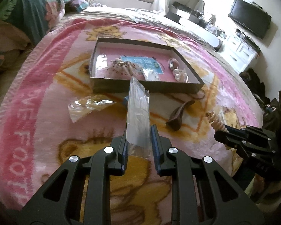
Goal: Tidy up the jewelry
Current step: 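Lift and carry the sleeve and beaded clip toward the box with both tools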
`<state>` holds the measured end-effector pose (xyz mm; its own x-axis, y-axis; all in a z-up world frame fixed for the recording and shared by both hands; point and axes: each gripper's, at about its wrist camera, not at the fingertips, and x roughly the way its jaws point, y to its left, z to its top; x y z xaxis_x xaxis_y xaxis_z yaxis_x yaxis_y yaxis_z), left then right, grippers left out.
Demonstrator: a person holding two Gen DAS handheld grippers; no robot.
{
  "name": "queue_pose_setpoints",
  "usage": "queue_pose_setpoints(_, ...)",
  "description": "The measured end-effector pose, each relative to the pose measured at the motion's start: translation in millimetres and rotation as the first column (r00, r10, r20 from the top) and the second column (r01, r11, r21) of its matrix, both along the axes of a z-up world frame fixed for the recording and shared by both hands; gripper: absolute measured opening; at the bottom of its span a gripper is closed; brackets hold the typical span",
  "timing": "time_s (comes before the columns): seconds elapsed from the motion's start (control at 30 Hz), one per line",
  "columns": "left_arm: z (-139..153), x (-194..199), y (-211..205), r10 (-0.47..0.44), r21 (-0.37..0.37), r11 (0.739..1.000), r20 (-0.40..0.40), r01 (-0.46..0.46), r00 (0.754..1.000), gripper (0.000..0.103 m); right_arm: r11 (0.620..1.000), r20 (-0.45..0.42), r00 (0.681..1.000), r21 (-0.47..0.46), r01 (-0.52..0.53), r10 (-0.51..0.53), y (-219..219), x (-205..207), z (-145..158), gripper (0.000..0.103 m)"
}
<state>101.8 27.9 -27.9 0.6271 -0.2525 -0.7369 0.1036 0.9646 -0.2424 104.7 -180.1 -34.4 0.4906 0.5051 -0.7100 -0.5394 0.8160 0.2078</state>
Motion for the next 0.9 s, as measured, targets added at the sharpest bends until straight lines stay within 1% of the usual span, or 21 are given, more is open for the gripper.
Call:
queue_pose_setpoints(0.37, 14.4, -3.5, 20.6, 0.061, -0.014, 0.998, 0.046, -0.061, 0.997, 0.014, 0.999, 0.060, 0.998, 0.026, -0.023, 0.021, 5.2, -2.3, 22.1, 0.017)
queue_pose_setpoints(0.67, 23.7, -0.8, 24.7, 0.077, -0.029, 0.997, 0.066, -0.075, 0.995, 0.014, 0.998, 0.097, 0.995, 0.058, -0.009, 0.004, -0.6, 7.8, 38.8, 0.017)
queue_pose_setpoints(0.9, 31.6, 7.9, 19.3, 0.072, -0.042, 0.997, 0.078, -0.069, 0.994, 0.014, 0.996, 0.147, 0.989, 0.087, 0.011, -0.024, -8.6, 16.1, 56.8, 0.017)
